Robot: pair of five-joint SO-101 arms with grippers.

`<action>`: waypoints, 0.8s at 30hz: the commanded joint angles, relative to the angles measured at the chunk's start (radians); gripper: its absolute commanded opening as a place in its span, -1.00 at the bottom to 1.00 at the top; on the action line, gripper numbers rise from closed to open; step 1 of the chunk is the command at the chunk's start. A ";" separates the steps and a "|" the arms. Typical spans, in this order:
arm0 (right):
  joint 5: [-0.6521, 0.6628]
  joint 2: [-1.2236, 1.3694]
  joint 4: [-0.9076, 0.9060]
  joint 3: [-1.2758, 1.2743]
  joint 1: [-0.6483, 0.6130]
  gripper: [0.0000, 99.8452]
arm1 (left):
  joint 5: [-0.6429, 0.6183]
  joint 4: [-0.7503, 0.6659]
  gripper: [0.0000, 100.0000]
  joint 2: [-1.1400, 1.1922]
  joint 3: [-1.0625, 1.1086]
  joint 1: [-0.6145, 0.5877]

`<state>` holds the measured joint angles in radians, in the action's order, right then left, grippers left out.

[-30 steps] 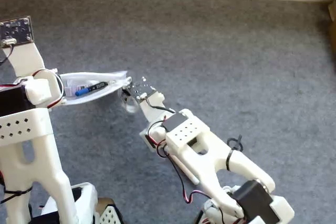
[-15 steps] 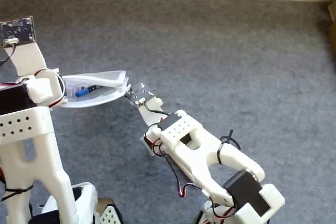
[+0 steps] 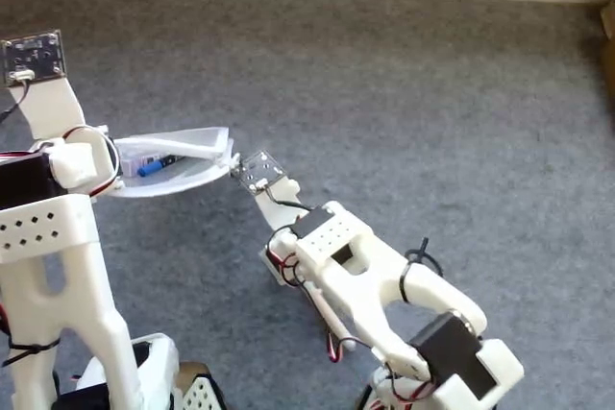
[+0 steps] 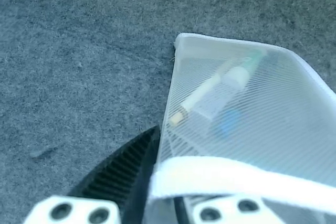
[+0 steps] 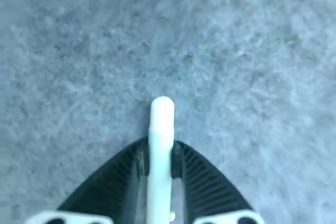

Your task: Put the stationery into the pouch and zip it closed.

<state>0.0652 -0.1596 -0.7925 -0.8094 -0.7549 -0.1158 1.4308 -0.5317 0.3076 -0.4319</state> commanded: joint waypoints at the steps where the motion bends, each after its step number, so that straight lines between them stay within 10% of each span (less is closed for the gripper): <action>1: 0.000 -0.160 -0.036 -0.030 -0.012 -0.99 | -0.005 -0.020 -0.99 0.010 0.001 -0.004; 24: -0.009 -0.621 -0.039 -0.120 -0.012 -0.99 | -0.005 -0.020 -0.99 0.010 0.001 0.001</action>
<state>0.0652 -0.7089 -0.8247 -0.9367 -0.7564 -0.1158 1.4308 -0.5317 0.3076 -0.4335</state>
